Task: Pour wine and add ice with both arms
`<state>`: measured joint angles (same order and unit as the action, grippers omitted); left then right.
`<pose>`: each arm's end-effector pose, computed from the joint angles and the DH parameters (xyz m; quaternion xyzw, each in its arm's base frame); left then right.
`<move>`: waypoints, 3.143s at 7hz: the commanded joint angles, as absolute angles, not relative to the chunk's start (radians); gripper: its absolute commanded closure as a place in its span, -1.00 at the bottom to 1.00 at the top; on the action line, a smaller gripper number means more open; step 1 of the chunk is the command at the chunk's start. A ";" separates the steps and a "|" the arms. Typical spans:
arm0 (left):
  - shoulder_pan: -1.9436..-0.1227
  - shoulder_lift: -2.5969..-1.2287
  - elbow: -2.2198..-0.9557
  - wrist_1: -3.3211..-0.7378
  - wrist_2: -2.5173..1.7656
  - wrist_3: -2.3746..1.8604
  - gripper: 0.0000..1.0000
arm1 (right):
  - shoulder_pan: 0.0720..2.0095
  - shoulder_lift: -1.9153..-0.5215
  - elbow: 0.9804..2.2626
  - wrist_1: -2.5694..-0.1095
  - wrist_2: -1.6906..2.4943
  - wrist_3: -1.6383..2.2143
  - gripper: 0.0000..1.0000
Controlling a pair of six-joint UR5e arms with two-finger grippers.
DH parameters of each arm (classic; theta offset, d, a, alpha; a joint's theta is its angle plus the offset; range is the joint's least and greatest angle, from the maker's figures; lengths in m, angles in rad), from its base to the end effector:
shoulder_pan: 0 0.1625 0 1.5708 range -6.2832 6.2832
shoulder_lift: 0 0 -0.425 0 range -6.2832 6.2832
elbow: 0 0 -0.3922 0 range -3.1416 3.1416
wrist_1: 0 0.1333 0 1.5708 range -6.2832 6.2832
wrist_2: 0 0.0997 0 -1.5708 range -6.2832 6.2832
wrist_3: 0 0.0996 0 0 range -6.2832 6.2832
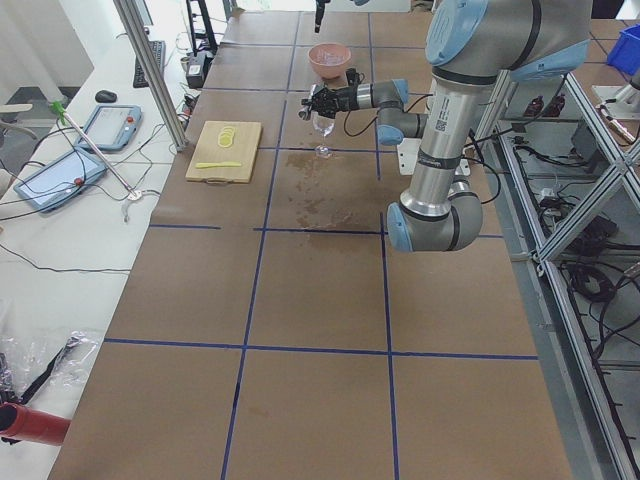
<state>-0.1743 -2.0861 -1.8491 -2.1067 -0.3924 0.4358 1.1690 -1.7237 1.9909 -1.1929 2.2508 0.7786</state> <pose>0.4980 -0.3165 0.1650 0.6569 -0.1509 0.3104 0.6703 -0.1069 -0.4324 0.4809 0.0723 -0.4291 0.0636 0.8981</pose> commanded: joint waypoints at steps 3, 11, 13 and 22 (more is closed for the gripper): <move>-0.152 -2.088 -1.842 -2.048 -0.380 0.522 1.00 | 1.169 -1.736 1.991 -1.190 2.250 0.779 -1.00; -0.164 -2.072 -1.914 -2.264 -0.383 0.433 1.00 | 1.053 -1.747 1.990 -1.142 2.120 0.776 -1.00; -0.175 -2.063 -1.914 -2.269 -0.409 0.164 1.00 | 0.994 -1.781 1.964 -1.037 2.079 0.767 -1.00; -0.196 -1.991 -1.928 -2.272 -0.426 0.044 1.00 | 0.914 -1.775 1.879 -1.035 2.068 0.755 -0.39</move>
